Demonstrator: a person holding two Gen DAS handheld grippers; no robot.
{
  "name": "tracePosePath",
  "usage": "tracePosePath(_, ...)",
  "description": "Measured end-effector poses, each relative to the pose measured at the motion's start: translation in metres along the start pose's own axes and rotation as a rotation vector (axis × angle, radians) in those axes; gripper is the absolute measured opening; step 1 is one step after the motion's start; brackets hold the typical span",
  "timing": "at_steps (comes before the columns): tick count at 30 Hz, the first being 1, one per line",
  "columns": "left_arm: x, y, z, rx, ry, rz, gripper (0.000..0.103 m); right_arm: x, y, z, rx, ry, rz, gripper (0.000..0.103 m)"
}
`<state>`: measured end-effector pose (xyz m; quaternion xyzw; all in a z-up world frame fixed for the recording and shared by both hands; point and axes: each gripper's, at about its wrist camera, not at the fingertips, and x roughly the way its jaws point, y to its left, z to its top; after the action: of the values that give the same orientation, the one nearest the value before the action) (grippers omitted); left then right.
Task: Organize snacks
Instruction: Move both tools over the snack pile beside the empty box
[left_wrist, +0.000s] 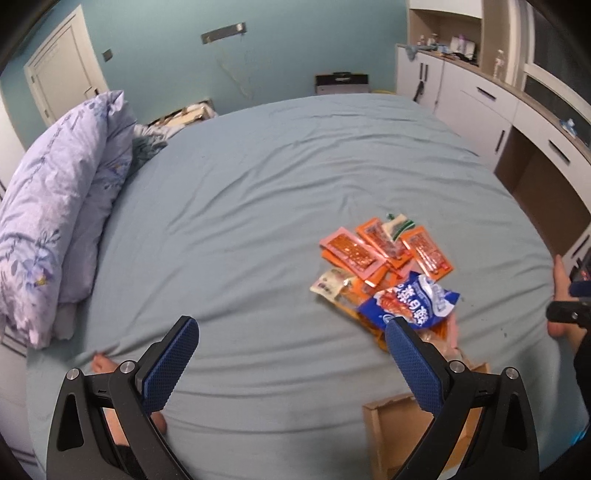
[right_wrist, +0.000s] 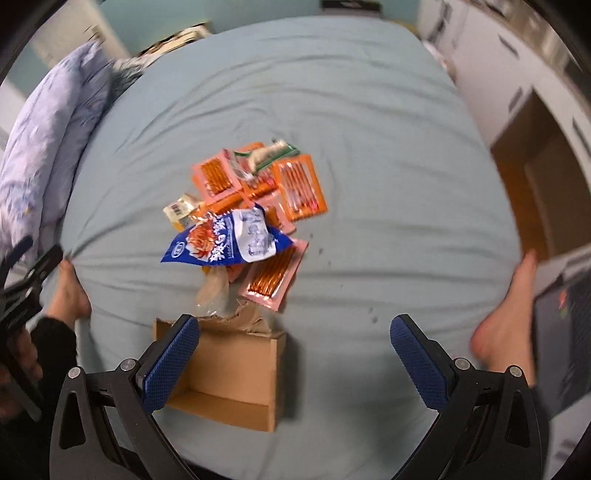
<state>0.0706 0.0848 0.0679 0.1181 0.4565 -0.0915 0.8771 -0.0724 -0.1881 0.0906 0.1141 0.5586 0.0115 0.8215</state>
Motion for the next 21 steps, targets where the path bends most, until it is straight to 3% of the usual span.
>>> tracePosePath(7,0.006,-0.024,-0.006,0.129,0.014,-0.009,0.103,-0.001,-0.013,-0.005,0.098,-0.071,0.105,0.103)
tracePosePath(14,0.017,-0.03,-0.007,0.128,0.075,-0.044,0.103,-0.001,0.028,-0.019,-0.112,-0.168,-0.055,0.103)
tracePosePath(21,0.023,-0.023,0.001,0.087,0.093,-0.048,0.103,0.02,0.049,-0.028,-0.168,-0.148,-0.098,0.103)
